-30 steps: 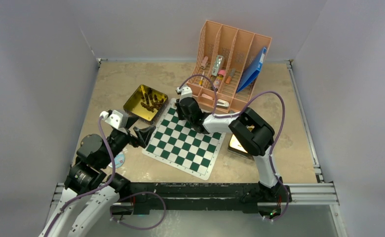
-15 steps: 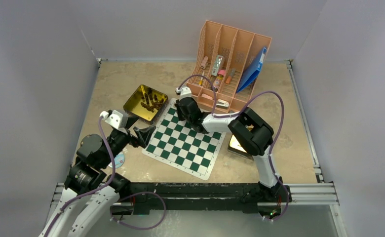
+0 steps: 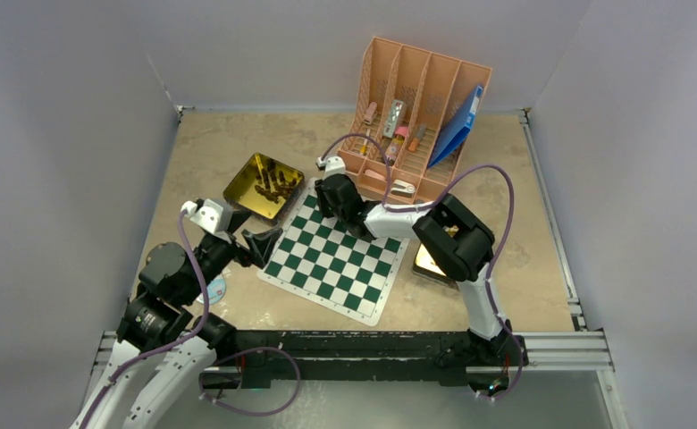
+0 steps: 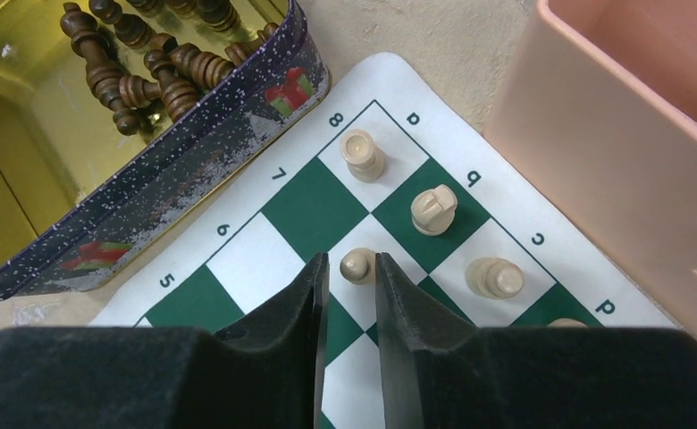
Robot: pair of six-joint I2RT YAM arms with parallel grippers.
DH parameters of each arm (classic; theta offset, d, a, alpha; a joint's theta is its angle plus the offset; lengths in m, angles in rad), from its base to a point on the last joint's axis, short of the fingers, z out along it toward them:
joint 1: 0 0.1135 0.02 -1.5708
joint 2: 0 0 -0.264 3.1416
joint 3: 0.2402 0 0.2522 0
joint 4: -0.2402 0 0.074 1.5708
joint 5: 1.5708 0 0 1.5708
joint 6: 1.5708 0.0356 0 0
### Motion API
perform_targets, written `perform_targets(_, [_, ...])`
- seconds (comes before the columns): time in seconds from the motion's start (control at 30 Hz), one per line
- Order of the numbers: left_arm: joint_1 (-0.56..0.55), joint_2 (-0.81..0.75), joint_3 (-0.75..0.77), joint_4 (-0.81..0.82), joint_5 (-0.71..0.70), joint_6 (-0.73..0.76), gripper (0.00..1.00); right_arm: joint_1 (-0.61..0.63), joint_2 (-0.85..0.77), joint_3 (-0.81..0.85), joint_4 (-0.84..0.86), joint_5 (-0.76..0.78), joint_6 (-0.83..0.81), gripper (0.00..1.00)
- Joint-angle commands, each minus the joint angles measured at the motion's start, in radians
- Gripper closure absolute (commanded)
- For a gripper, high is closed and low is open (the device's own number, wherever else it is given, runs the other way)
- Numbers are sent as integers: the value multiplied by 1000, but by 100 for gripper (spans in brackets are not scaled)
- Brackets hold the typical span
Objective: Set up the chess pieces on the board
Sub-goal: Place the chess piece on the chessboard, then pick up the chess piece from the storage box.
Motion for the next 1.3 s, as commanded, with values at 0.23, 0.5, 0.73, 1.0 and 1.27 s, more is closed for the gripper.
perform_targets(0.23, [5,12,37,1,7,-17,22,5,-143,47,-129,-23,64,69])
perform_targets(0.5, [5,66,31,5,12,-15,19,3,-286,-11,-196,-70,86,68])
perform_targets(0.73, [3,199,23,14,75,-8,13,-18,-480,-160,-295,-101,163,68])
perform_targets(1.0, [4,381,44,-15,242,-13,13,-243,-823,-392,-398,-263,253,69])
perform_targets(1.27, [3,380,38,-32,227,20,13,-412,-1015,-501,-517,-74,385,68])
